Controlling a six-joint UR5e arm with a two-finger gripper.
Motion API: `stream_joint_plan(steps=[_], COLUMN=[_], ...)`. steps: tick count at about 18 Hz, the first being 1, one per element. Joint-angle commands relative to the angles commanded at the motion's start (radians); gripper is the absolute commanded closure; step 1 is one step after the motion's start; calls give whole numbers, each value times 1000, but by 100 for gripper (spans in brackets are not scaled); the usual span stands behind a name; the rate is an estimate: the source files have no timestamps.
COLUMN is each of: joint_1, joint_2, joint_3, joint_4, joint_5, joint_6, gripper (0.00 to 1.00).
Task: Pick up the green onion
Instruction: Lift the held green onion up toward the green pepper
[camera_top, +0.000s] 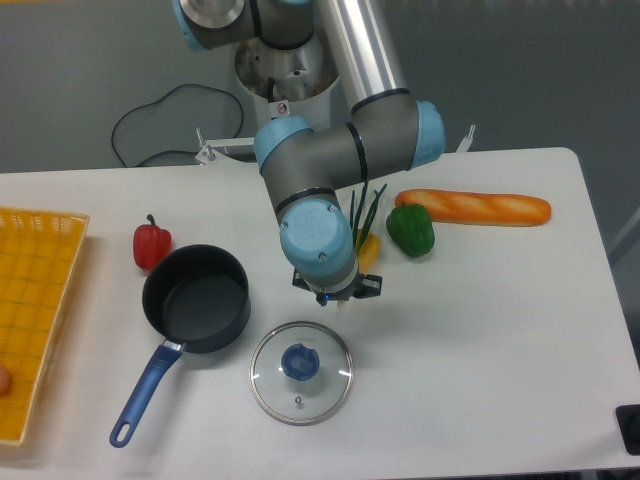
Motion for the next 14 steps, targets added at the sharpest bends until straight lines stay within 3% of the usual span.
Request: stream_joint_plan(steps=[4,6,14], joint_1=[-3,-6,-11], joint_2=[31,51,92], joint_3=[28,37,48], joint_4=[-69,-75,-121], joint_5=[5,0,-5], joint_6=[47,142,311], gripper=[90,90,90])
